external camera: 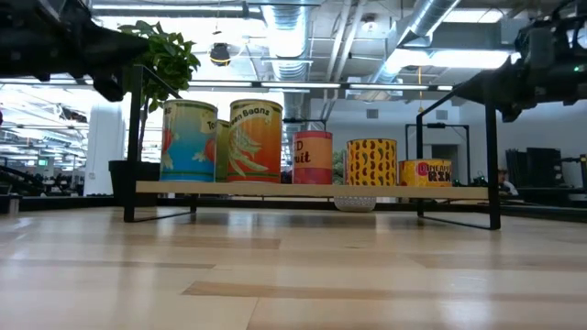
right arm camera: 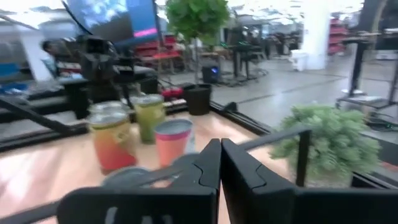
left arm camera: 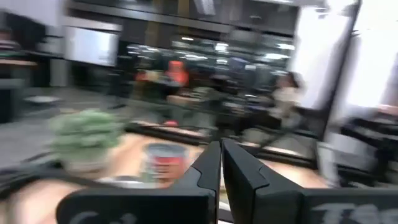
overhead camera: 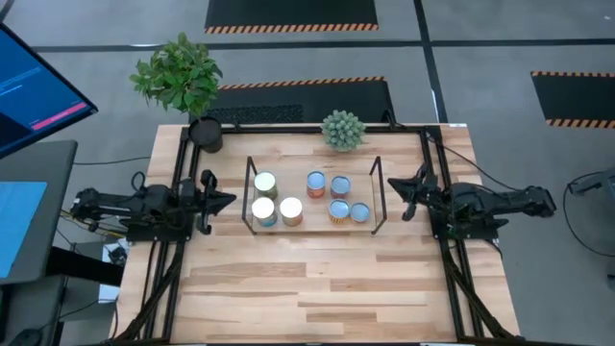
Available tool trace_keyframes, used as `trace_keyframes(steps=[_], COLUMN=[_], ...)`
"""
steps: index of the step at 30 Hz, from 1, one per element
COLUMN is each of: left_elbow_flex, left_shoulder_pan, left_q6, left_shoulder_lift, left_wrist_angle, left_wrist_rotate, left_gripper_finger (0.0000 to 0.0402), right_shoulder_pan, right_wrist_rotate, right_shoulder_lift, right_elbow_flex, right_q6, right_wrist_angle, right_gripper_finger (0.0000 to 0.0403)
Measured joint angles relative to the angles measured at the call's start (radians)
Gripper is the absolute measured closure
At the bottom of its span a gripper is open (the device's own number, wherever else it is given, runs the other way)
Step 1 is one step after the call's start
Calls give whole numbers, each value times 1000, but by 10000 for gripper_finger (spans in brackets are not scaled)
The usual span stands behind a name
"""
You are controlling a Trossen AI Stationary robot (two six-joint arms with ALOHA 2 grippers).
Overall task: Pick and place cans onto a shelf
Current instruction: Return to Home Position
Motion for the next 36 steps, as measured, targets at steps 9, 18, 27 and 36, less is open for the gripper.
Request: trace_keyframes(steps=[9, 18, 27, 36], left_elbow_flex=[-1, -2, -3, -3], left_shoulder_pan=[2, 119, 232, 243], left_q6=[95, 110, -28, -15], left_shoulder_lift=[0, -1, 0, 0], left_wrist_angle=[-9, 11, -93, -141], left_wrist_rotate=[45, 204, 313, 124], left_gripper_finger=[393, 393, 393, 394], right_shoulder_pan=[-113, -173, -171, -171], right_wrist_rotate=[-88, -205, -208, -208], right_shoulder_lift=[66, 98, 97, 95], right_elbow_flex=[-1, -2, -2, -2], right_q6=[15, 42, 0, 0], right_wrist_angle=[-6, -12, -15, -16], right_gripper_finger=[370, 370, 370, 370])
